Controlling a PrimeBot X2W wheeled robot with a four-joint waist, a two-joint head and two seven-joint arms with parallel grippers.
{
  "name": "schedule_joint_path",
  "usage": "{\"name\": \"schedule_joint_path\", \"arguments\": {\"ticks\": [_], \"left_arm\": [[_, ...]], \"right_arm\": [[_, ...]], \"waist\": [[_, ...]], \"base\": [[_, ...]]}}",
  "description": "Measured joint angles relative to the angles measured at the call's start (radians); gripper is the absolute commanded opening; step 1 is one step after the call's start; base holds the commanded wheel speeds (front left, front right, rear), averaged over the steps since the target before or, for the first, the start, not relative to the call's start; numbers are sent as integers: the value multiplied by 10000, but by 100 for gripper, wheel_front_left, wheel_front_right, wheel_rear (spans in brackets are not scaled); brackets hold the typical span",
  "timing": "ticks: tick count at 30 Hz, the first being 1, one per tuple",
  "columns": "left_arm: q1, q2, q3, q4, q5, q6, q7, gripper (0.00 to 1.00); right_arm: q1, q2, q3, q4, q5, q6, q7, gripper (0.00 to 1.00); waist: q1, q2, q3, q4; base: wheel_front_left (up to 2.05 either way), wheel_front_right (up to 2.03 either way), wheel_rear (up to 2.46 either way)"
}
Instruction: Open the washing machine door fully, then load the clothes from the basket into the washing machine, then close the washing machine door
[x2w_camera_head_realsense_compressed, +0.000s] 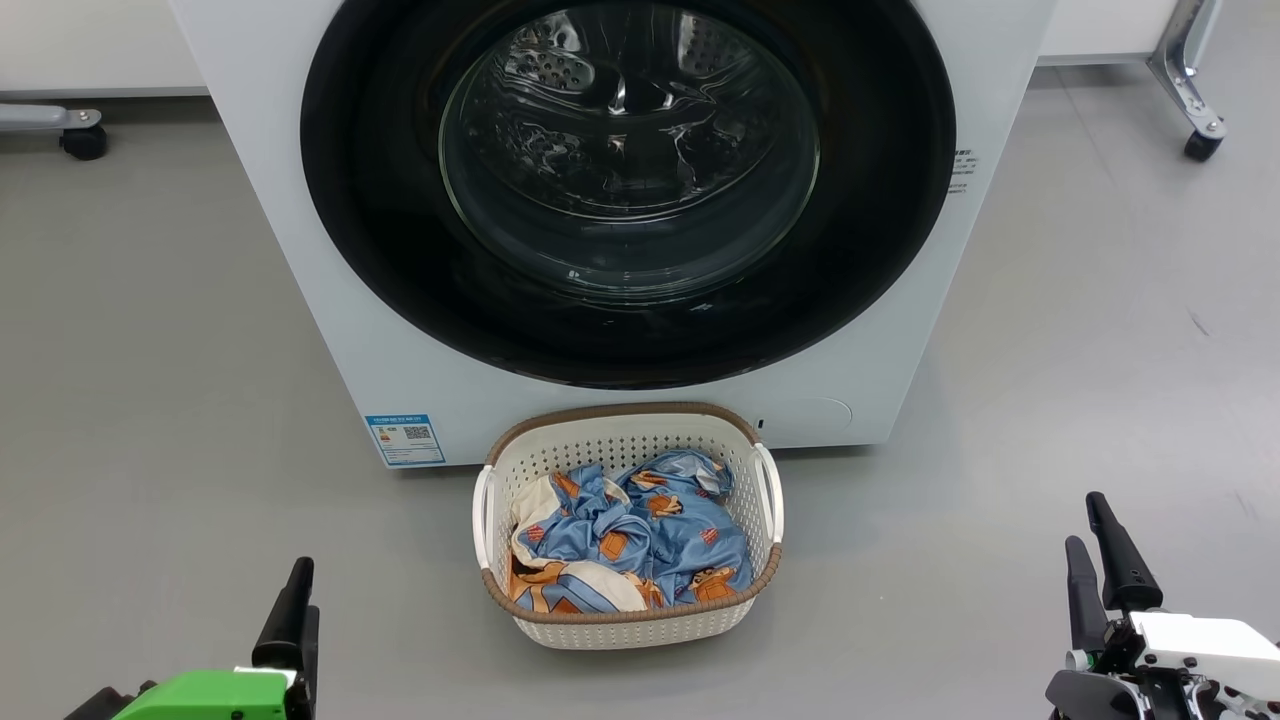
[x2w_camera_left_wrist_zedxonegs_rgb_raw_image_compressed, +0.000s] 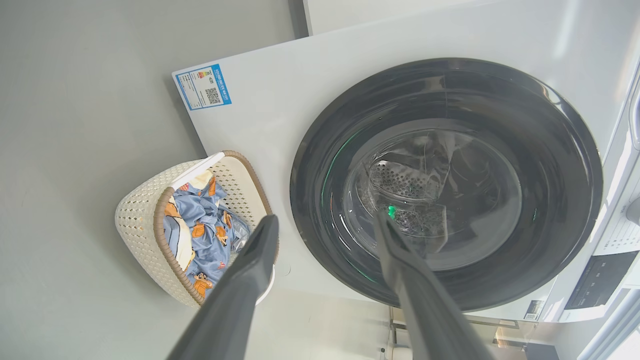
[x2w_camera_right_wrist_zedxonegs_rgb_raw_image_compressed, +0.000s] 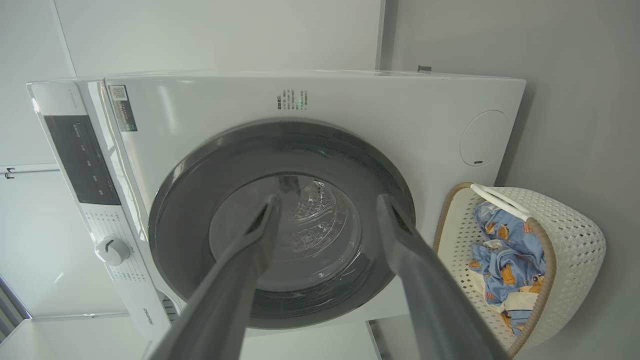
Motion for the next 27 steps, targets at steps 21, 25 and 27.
{"name": "schedule_joint_path", "arguments": {"ticks": [21, 25, 27], "left_arm": [[-8, 211, -497, -253, 1555, 0, -589, 100], [-13, 219, -412, -297, 2119, 0, -686, 100], [-14, 217, -349, -326, 2525, 0, -765, 100]], "right_arm": [[0, -420, 351, -711, -1898, 2, -658, 100], [-1, -514, 230, -880, -2686, 2, -775, 100], [-1, -568, 203, -966, -3149, 2, -825, 100]], "waist": [[0, 0, 45, -9], [0, 0, 52, -15], [0, 0, 54, -19]], "base": [[0, 0, 0], [0, 0, 0], [0, 0, 0]]}}
